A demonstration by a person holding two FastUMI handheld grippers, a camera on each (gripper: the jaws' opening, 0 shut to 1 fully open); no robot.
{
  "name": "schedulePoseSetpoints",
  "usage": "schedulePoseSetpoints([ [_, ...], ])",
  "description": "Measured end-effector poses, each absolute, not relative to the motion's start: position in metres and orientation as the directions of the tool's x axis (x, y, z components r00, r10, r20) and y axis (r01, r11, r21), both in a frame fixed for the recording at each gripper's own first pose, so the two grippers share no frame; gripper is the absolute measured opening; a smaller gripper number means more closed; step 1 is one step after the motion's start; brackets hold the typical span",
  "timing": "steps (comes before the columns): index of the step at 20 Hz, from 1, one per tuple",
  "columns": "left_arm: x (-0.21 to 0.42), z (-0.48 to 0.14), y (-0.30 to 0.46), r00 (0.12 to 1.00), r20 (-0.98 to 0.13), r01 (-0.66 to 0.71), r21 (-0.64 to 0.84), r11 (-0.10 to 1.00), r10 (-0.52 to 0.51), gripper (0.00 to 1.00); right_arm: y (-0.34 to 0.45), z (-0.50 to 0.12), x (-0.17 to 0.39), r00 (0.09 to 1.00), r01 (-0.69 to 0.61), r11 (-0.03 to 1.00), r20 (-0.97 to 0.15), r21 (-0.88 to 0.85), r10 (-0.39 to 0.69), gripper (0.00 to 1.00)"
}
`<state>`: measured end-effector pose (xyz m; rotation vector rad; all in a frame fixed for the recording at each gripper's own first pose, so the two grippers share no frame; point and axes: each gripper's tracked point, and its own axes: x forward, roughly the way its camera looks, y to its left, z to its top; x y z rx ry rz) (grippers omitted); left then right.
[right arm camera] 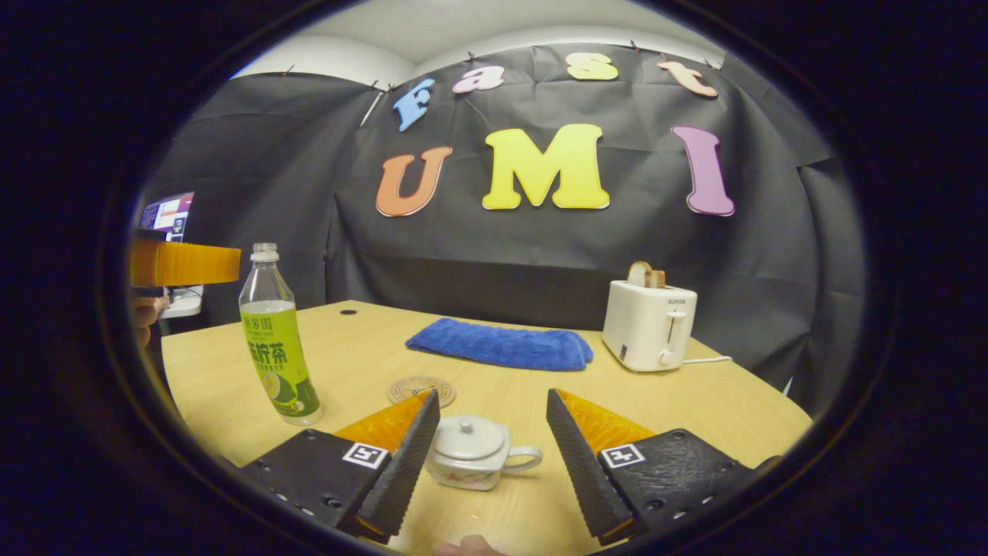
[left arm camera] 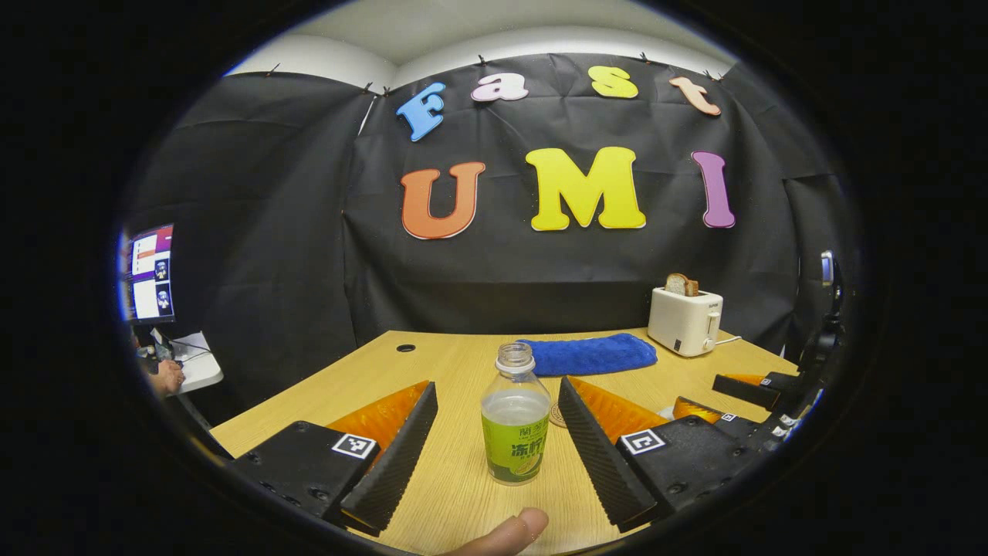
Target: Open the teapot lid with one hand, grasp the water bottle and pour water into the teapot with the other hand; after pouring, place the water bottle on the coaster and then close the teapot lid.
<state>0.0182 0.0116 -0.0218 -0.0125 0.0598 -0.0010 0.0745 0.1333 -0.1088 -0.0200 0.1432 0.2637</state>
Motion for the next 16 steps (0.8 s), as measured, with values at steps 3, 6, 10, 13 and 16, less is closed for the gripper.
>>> schedulePoseSetpoints([
  [3,0.019,-0.025,0.01,0.998,-0.068,0.008,-0.009,1.0,-0.009,0.99,0.148,-0.122,0.08,0.93,-0.325,0.946,-0.175,0.017,0.323,0.69],
  [6,0.02,-0.025,0.009,0.998,-0.068,0.014,-0.006,1.0,-0.015,0.99,0.158,-0.122,0.079,0.913,-0.37,0.929,-0.175,0.024,0.369,0.41],
  [10,0.021,-0.026,0.01,0.998,-0.065,0.026,-0.013,1.0,-0.026,0.99,0.151,-0.125,0.082,0.921,-0.355,0.935,-0.171,0.003,0.35,0.26],
  [13,0.024,-0.03,0.005,0.995,-0.071,0.067,-0.052,0.996,-0.07,0.99,0.148,-0.124,0.087,0.922,-0.344,0.939,-0.177,0.032,0.344,0.01],
  [16,0.028,-0.031,0.003,0.991,-0.059,0.114,-0.091,0.989,-0.12,0.99,0.154,-0.11,0.084,0.925,-0.355,0.935,-0.15,-0.009,0.349,0.01],
])
